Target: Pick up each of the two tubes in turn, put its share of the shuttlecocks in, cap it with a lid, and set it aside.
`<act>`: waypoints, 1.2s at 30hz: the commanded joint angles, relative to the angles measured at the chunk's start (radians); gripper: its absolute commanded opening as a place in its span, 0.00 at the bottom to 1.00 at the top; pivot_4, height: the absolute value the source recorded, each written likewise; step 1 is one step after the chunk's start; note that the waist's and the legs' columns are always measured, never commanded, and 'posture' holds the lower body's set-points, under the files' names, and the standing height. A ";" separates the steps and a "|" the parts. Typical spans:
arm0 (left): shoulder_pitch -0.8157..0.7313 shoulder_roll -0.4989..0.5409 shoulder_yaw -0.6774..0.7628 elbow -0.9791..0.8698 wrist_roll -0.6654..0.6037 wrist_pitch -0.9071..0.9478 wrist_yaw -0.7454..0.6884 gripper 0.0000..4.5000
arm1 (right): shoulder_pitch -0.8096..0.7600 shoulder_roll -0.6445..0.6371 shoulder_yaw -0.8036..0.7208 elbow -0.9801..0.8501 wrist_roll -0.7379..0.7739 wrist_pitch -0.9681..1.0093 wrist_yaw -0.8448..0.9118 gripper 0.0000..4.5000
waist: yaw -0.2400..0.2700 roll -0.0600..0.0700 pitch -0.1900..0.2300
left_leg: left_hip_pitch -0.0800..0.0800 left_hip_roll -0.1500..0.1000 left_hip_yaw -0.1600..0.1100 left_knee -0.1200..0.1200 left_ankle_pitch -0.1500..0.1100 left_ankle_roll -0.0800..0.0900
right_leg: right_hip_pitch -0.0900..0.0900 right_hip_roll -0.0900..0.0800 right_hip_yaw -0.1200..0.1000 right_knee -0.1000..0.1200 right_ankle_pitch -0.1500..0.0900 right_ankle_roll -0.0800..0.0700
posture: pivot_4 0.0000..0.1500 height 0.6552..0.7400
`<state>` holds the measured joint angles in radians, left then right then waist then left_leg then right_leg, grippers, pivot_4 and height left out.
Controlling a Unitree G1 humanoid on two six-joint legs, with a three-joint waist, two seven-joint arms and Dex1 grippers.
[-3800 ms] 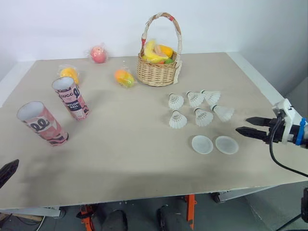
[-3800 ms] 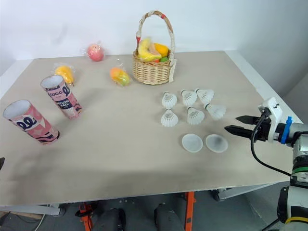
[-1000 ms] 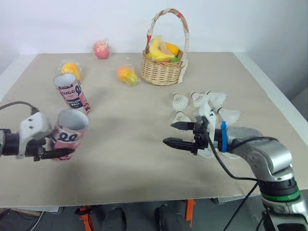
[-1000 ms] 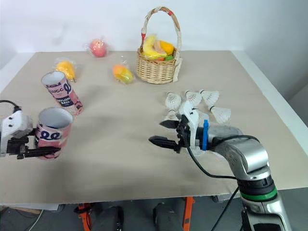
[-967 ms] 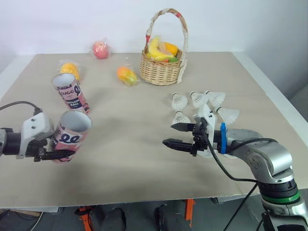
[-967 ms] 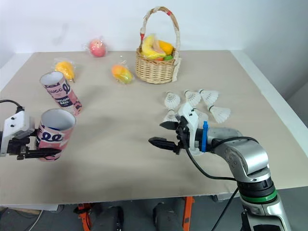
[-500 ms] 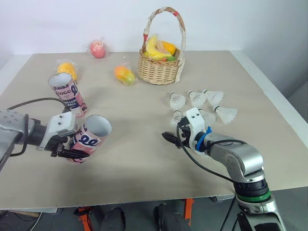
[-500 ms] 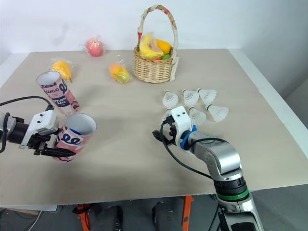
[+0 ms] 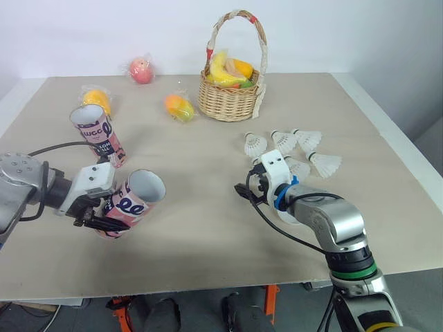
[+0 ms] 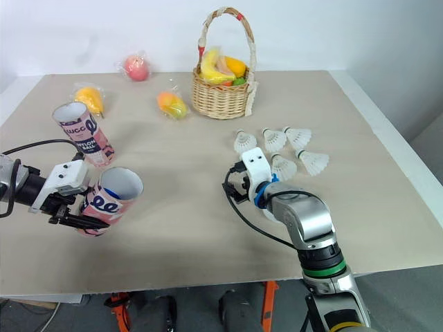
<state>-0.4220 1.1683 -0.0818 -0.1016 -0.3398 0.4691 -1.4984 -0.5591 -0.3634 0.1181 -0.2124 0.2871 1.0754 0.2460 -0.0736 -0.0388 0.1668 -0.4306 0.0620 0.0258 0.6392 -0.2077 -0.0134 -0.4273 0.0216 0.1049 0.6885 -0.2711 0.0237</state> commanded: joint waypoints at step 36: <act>0.027 -0.014 0.033 -0.045 -0.034 0.003 0.016 0.66 | -0.024 -0.207 0.041 -0.247 0.090 -0.239 0.499 0.04 | 0.002 0.001 0.001 | 0.000 -0.001 -0.001 0.003 0.000 0.000 | 0.001 -0.001 -0.001 0.003 0.000 0.000 | 1.00 1.00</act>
<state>-0.3963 1.1517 -0.0802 -0.1384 -0.3649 0.4815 -1.4818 -0.5537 -0.5237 0.1678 -0.3749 0.3387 0.9422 0.6141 -0.0720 -0.0380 0.1673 -0.4307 0.0614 0.0251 0.6422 -0.2077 -0.0134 -0.4269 0.0210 0.1042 0.6914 -0.2715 0.0244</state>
